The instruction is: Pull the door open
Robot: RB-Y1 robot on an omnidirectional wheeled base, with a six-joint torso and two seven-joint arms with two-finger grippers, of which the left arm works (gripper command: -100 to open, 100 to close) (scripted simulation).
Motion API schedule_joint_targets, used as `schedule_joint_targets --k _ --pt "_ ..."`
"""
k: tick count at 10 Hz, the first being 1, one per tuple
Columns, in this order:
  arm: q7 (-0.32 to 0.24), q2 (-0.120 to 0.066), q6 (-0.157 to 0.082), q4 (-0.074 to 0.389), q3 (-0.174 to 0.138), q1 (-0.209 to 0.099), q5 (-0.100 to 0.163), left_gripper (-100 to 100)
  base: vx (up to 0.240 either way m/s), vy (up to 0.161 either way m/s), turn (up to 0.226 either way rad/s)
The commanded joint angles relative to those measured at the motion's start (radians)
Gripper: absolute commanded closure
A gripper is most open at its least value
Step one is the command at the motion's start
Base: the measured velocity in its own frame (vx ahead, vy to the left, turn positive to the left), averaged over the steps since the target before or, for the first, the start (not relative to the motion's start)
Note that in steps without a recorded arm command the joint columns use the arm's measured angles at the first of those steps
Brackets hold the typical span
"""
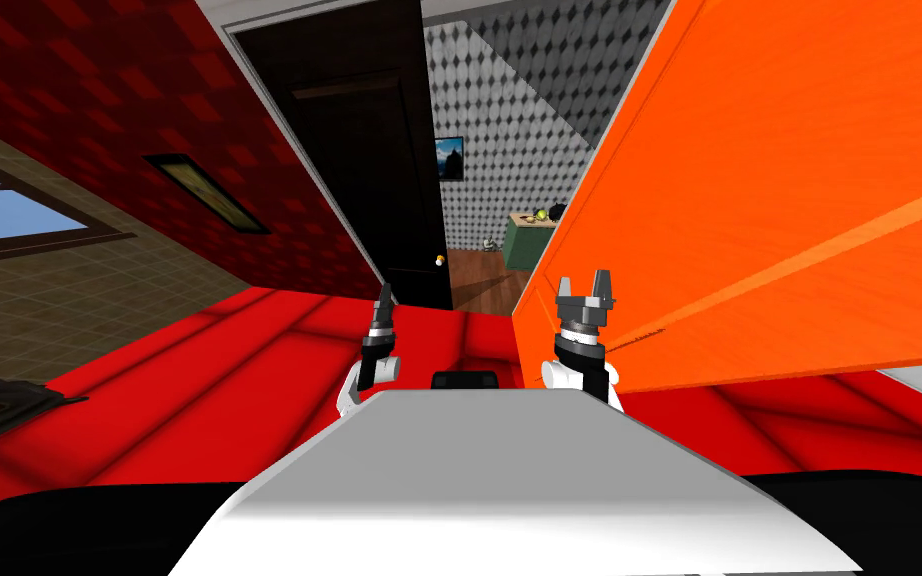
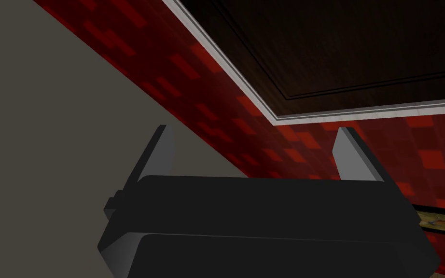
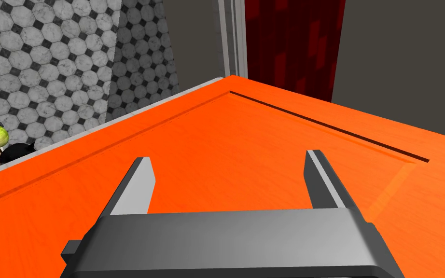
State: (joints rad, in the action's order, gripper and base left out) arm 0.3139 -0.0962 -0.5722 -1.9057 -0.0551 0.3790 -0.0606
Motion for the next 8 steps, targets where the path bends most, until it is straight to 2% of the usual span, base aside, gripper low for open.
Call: schedule_joint_targets --k 1,8 --pt "0.030 -0.003 -0.019 0.044 0.003 -0.011 -0.010 -100 0.110 -0.007 0.015" --pt "0.147 -0.028 -0.071 0.225 0.006 -0.076 -0.050 -100 0.094 -0.010 0.020"
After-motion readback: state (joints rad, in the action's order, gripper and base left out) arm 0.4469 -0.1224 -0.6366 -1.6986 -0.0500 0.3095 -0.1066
